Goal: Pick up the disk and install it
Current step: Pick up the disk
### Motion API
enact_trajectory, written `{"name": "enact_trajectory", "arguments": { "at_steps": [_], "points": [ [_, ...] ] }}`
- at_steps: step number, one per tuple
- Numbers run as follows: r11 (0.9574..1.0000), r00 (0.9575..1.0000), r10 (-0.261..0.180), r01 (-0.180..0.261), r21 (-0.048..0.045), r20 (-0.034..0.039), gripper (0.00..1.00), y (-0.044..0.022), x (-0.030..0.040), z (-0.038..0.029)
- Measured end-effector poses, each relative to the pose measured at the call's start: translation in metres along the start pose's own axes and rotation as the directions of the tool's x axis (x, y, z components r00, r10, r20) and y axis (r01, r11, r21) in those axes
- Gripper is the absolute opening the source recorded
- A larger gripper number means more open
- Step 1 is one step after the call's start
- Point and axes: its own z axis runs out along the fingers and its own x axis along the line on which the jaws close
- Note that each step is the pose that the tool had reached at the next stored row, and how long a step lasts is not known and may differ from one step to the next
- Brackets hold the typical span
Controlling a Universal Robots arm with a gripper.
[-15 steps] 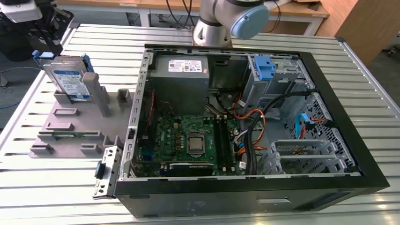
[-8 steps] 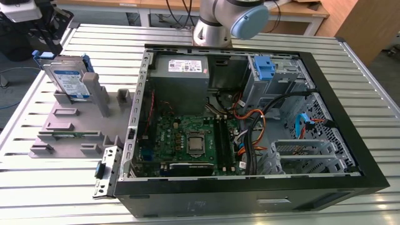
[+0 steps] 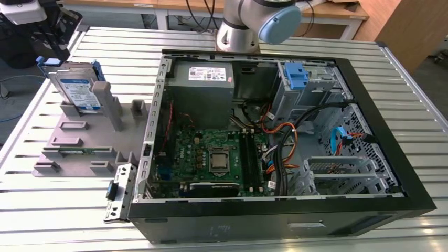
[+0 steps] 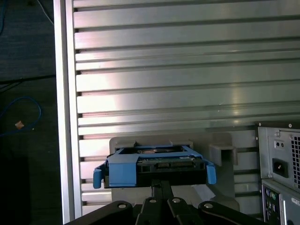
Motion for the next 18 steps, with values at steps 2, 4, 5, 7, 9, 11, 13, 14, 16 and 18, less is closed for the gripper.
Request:
{"name": "enact_trajectory", "arguments": {
  "at_steps": [2,4,5,7,9,11,13,14,16,18],
  "points": [
    [1.0,1.0,0.0,0.0,0.0,0.0,0.11,0.0,0.0,-0.0001],
    [1.0,1.0,-0.001,0.001,0.0,0.0,0.11,0.0,0.0,0.0],
    [1.0,1.0,-0.004,0.004,0.0,-0.0001,0.11,0.0,0.0,0.0],
    [0.9999,0.9999,-0.013,0.013,0.0001,-0.0006,0.11,0.0,0.0,-0.0001],
    [0.9995,0.9995,-0.031,0.031,0.0002,-0.0012,0.11,0.0,0.0,0.0],
    [0.999,0.999,-0.046,0.046,0.0003,-0.0019,0.11,0.0,0.0,0.0],
    [0.9987,0.9987,-0.05,0.05,0.0002,-0.0021,0.11,0.0,0.0,0.0],
    [0.9987,0.9987,-0.05,0.05,0.0003,-0.0021,0.11,0.0,0.0,0.0],
    [0.9987,0.9987,-0.051,0.051,0.0002,-0.0021,0.11,0.0,0.0,0.0],
    [0.9987,0.9987,-0.051,0.051,0.0002,-0.0021,0.11,0.0,0.0,0.0]
  ]
}}
